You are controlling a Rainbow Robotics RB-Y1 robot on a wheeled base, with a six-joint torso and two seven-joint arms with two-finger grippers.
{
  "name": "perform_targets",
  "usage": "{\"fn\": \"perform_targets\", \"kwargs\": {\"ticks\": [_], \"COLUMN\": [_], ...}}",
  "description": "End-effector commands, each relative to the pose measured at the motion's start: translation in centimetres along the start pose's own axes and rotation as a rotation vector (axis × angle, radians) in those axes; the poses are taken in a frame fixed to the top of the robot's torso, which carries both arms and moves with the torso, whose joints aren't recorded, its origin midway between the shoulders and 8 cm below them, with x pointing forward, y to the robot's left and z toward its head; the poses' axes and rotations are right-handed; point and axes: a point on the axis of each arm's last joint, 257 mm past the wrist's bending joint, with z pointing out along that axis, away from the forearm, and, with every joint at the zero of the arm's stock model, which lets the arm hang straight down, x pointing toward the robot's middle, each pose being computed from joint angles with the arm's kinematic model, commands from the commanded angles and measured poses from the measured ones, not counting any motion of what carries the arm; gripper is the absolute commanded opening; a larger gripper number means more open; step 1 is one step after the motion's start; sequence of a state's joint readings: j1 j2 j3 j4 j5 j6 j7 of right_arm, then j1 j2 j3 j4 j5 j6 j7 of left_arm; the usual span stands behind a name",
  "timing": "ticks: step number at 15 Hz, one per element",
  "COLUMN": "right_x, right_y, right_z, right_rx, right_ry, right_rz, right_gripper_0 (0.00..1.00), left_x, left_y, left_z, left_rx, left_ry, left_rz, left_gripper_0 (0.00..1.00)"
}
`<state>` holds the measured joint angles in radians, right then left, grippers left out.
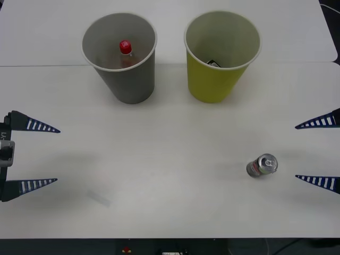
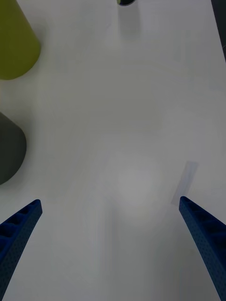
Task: Put the can into the green bin and the plastic bottle into the gray bin
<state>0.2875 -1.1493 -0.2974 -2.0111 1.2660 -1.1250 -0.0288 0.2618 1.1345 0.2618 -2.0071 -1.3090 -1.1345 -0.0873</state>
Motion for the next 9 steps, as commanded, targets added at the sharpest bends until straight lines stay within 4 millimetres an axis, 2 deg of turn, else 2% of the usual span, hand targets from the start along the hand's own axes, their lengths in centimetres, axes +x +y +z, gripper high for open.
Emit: {"fn": "perform_targets", "kwargs": {"ticks": [1,6,9], "right_x": [0.2,1.6,2.9], "right_y": [0.8,1.2,2.3], "right_z": [0.0,-0.5,-0.2], "right_rx": [0.021,0.116,0.134], "right_ry": [-0.034,-0.095,-0.163], "right_rz": [0.044,0.063,0.123], "right_gripper_0": [1.00,1.00,1.00], "left_x": [0.0,0.0,0.0], "left_y": [0.0,0.0,0.0], "left_z": [0.0,0.0,0.0], "left_rx": [0.000,0.000,0.000], "left_ry": [0.000,0.000,0.000], "left_rz": [0.000,0.000,0.000], "left_gripper_0": [1.00,1.00,1.00]}}
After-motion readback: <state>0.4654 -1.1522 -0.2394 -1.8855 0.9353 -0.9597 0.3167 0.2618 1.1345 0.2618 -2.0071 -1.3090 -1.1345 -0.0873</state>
